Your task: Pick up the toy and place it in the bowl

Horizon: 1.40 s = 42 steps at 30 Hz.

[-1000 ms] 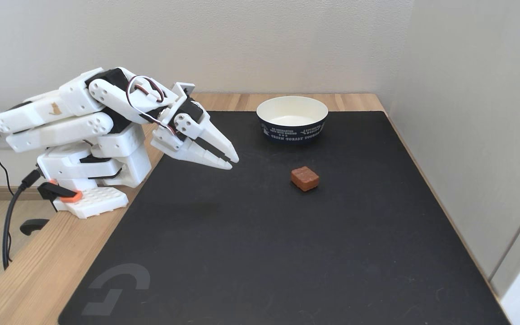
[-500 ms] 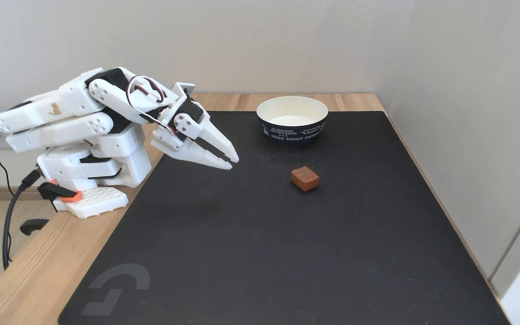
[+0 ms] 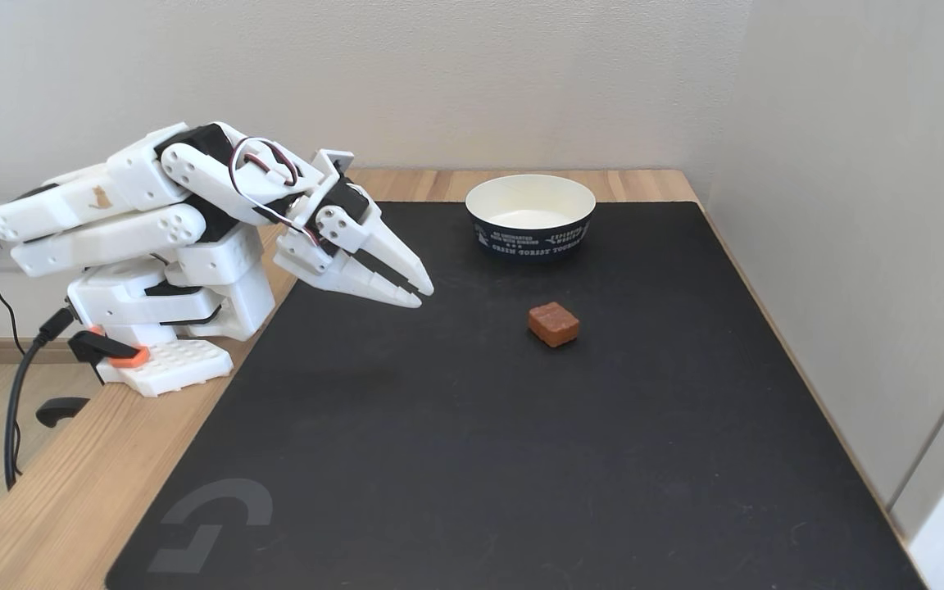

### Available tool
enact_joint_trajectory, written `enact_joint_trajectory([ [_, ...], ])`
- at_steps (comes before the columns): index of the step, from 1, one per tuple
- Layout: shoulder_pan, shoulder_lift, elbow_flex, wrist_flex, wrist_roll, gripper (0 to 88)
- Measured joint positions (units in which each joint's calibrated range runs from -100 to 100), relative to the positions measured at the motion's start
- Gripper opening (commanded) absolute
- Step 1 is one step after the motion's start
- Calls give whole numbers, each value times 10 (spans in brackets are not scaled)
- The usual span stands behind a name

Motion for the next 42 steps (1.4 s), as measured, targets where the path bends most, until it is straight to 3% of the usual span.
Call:
enact_joint_trajectory([
  [22,5,0,0,0,0,35],
  [23,5,0,0,0,0,47],
  [29,2,0,0,0,0,477],
  [30,2,0,0,0,0,501],
  [42,2,0,0,0,0,468],
])
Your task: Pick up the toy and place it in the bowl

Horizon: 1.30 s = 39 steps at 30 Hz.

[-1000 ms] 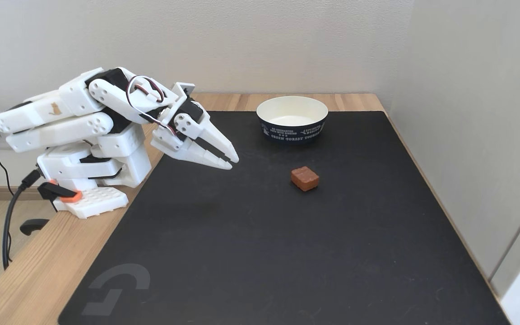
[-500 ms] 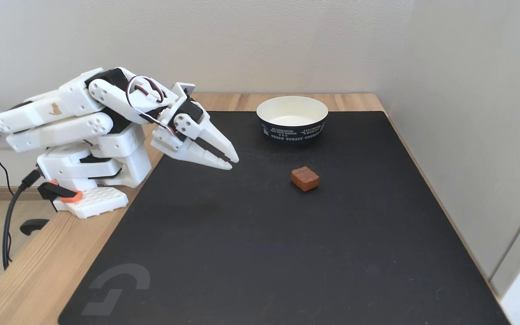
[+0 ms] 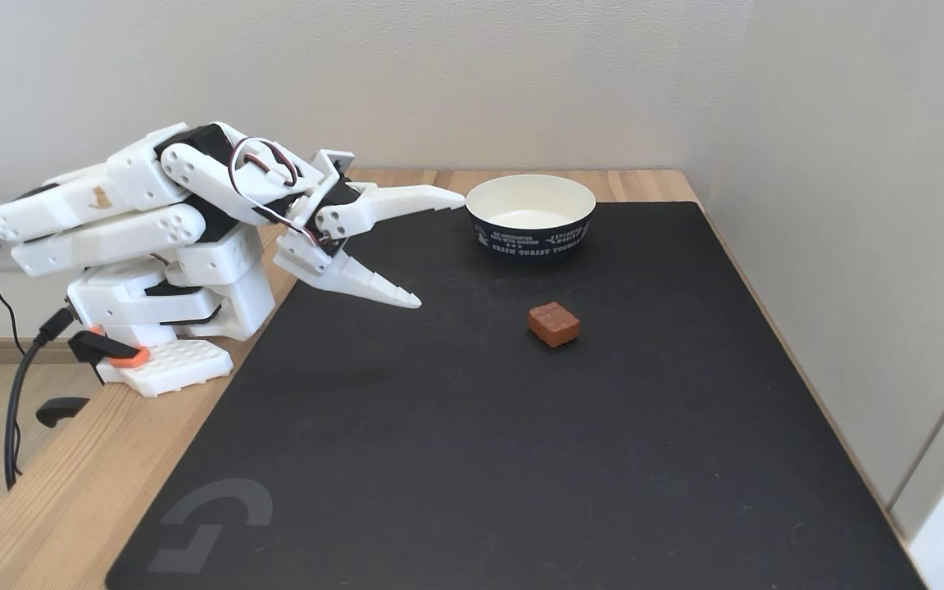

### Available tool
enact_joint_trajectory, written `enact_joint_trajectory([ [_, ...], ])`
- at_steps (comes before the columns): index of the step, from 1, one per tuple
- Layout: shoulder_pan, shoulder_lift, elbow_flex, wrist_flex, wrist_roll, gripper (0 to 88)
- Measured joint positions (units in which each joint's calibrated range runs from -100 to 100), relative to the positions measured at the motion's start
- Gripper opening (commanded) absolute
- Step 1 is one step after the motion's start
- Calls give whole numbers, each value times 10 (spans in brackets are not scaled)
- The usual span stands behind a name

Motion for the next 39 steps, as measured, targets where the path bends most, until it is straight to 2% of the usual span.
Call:
enact_joint_trajectory([
  [5,2,0,-21,25,0,472],
  [11,3,41,-179,148,0,469],
  [15,0,159,-299,150,0,469],
  [21,2,550,-470,52,0,468],
  [24,0,692,-535,45,0,468],
  [26,0,831,-636,44,22,470],
  [32,-12,1025,-806,73,87,468],
  [39,-32,1141,-935,73,107,468],
])
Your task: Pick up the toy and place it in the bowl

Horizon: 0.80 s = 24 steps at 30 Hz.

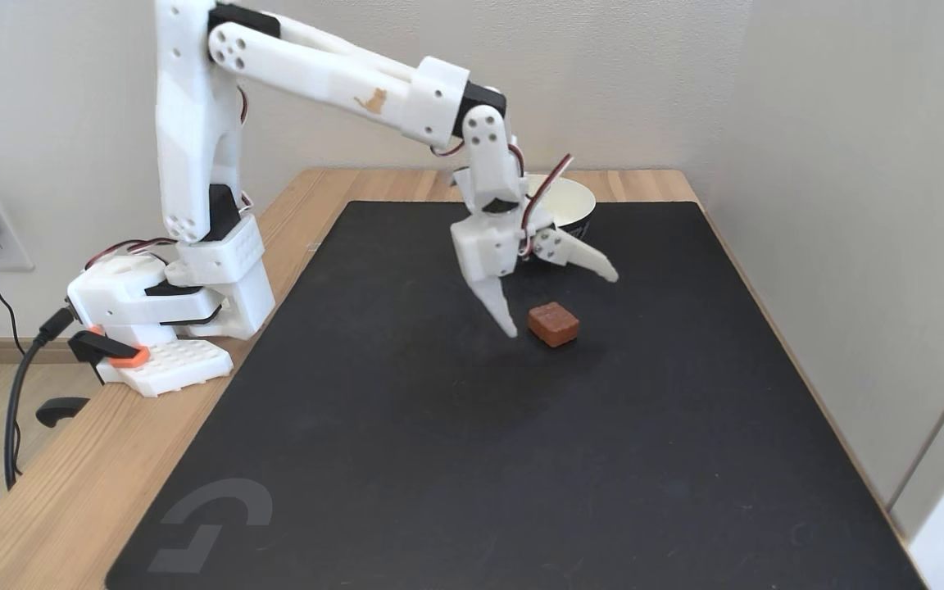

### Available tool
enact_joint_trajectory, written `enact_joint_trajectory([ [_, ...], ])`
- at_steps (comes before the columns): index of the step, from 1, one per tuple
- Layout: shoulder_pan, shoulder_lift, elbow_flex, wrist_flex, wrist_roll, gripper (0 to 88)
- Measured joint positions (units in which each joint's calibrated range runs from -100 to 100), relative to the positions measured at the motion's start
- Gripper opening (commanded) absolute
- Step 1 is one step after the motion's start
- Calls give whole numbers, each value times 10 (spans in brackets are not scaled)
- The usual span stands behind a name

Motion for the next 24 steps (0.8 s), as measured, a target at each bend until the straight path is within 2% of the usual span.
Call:
enact_joint_trajectory([
  [13,-13,135,-141,48,1,452],
  [18,-13,172,-183,65,2,174],
  [19,-13,176,-188,65,2,75],
  [21,-13,182,-197,65,2,26],
  [24,-13,187,-210,65,2,27],
])
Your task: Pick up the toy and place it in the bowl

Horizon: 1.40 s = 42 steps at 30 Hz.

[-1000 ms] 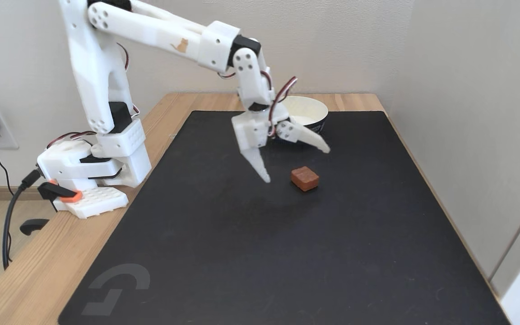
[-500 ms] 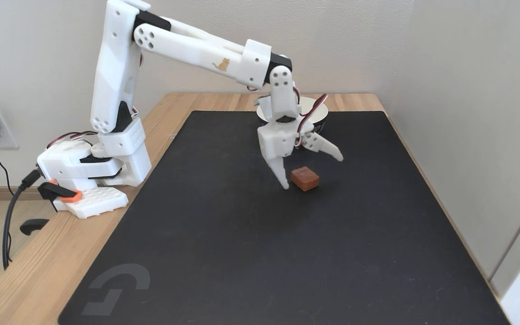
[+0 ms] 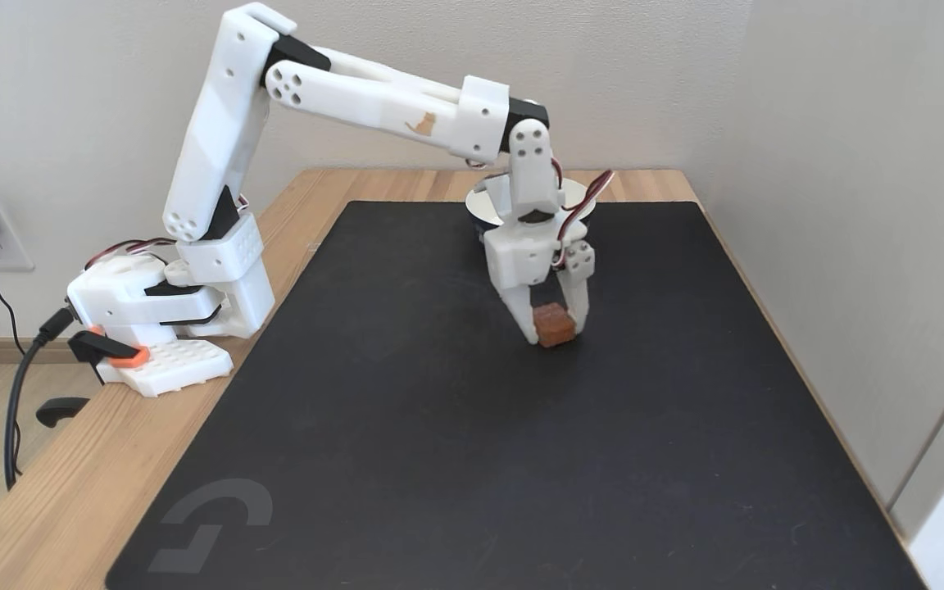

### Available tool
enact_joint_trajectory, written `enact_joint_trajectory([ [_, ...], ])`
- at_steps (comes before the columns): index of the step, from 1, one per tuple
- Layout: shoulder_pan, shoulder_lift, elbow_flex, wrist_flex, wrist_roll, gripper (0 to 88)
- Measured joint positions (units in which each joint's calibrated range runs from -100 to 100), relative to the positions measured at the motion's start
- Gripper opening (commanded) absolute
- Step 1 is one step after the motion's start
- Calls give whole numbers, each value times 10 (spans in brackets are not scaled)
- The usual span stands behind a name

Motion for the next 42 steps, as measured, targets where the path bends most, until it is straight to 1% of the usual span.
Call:
enact_joint_trajectory([
  [6,0,5,-6,-1,0,26],
  [11,-9,5,-6,-53,2,24],
  [14,-32,11,-66,-62,2,22],
  [15,-52,13,-114,-51,-5,22],
  [17,-77,7,-153,-40,-16,22],
  [18,-87,2,-183,-19,-29,22],
  [19,-102,-7,-238,-8,-54,22],
  [22,-136,-32,-266,17,-82,22],
  [24,-181,-44,-267,26,-102,22],
  [27,-204,-53,-257,29,-117,22],
  [29,-241,-59,-234,28,-132,23],
  [35,-294,-65,-118,-27,-161,28],
  [36,-295,-68,-97,-30,-167,38],
  [37,-295,-68,-84,-31,-174,103],
  [38,-289,-67,-73,-33,-192,147],
  [40,-288,-70,-72,-33,-198,221],
  [41,-292,-72,-71,-33,-198,230],
  [42,-296,-75,-66,-33,-198,218],
])
